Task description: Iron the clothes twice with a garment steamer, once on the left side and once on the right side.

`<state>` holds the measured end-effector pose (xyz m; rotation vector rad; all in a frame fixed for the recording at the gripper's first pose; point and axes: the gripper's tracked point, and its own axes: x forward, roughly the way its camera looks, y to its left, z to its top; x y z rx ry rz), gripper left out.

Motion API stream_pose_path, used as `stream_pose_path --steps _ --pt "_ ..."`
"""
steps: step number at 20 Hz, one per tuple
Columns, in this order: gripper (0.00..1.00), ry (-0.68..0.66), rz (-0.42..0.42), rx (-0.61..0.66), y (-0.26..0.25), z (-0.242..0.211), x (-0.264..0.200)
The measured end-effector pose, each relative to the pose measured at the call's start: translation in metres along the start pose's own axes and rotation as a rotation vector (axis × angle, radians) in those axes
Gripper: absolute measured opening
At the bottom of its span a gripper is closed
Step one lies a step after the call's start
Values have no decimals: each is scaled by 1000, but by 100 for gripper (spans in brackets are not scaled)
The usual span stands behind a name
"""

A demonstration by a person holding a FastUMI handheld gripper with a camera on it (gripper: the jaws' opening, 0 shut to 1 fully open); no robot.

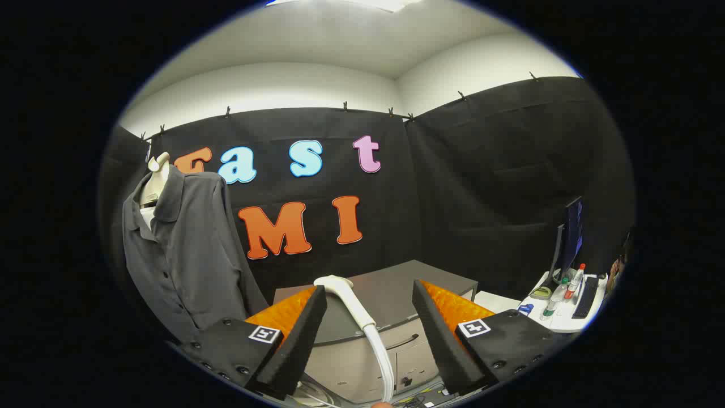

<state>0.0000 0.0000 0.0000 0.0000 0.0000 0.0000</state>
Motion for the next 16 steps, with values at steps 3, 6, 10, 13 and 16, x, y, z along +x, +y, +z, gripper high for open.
stream_pose_path --steps 3,6,10,13,16 --pt "98 7 -1 0 2 -1 0" --pt "98 14 -3 3 1 -4 0" --pt "98 36 -9 0 -1 -14 3" --pt "98 37 -8 -1 -1 -16 4" --pt "98 35 -12 -8 -2 -17 4"
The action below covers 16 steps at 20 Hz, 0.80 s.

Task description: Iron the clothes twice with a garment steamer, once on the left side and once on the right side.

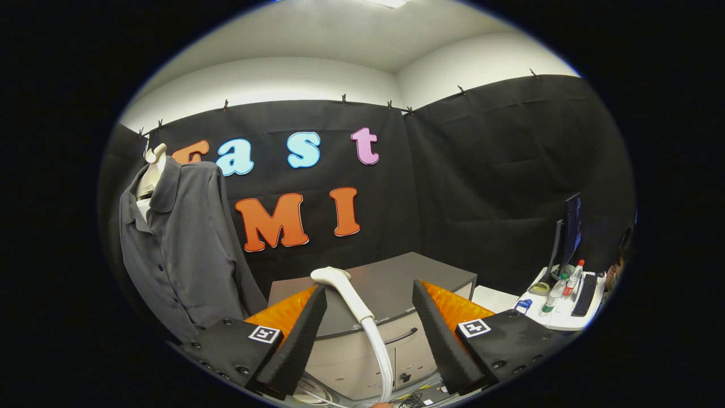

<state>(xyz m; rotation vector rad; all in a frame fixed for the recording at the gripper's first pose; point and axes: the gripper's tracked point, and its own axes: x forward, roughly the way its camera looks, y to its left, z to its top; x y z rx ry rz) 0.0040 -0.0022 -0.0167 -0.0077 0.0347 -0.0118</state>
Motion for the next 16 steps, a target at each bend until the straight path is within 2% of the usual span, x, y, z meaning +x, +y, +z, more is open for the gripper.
stream_pose_path --steps 16 --pt "98 23 24 -23 12 -8 7"
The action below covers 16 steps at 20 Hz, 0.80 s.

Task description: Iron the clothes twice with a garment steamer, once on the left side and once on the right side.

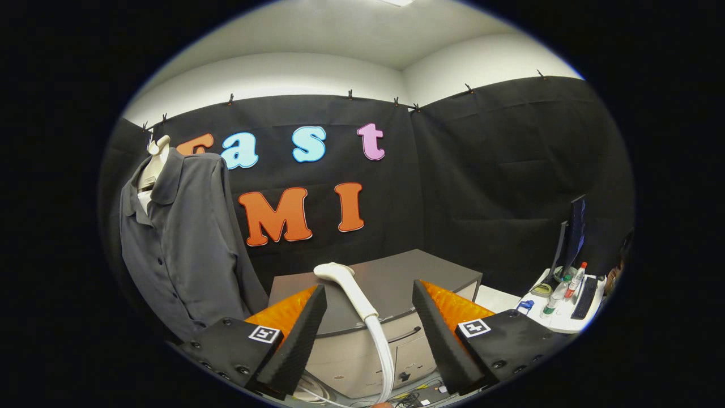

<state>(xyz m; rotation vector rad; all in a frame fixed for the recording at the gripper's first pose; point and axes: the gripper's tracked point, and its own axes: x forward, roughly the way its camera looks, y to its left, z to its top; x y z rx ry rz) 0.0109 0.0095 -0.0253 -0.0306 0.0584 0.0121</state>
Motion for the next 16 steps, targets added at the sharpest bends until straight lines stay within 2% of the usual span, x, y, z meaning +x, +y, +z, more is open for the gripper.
stream_pose_path --steps 16 --pt "98 14 84 -18 6 4 28"
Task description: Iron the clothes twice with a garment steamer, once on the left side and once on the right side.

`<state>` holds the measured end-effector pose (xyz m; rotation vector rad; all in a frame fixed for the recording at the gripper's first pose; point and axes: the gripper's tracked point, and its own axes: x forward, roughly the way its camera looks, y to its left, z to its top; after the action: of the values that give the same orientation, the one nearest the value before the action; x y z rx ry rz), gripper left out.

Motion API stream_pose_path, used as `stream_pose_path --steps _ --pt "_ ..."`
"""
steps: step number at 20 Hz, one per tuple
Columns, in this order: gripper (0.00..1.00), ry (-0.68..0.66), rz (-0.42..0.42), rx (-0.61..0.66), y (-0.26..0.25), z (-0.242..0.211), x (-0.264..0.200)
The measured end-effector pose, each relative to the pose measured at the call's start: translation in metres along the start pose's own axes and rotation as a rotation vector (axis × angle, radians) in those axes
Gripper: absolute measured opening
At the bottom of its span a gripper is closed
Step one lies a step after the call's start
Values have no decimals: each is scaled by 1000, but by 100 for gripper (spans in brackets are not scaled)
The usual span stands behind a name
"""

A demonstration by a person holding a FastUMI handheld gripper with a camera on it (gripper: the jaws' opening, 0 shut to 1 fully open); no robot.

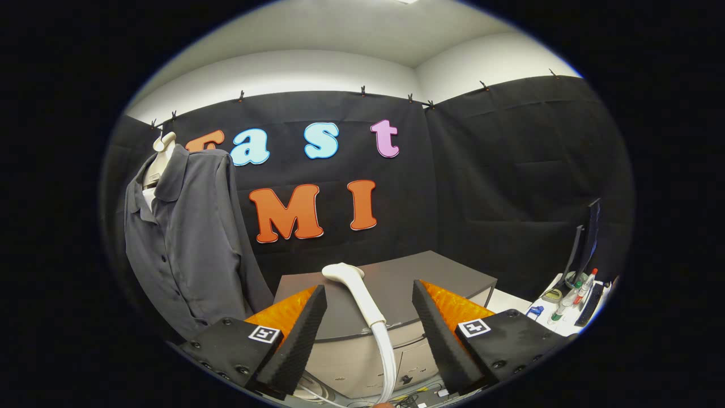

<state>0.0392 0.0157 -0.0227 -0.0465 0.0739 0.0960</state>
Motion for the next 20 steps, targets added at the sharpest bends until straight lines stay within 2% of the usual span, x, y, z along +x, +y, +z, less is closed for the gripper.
stream_pose_path --steps 14,20 --pt "98 77 149 -67 -18 -7 64" --pt "98 107 224 -93 -1 -5 92"
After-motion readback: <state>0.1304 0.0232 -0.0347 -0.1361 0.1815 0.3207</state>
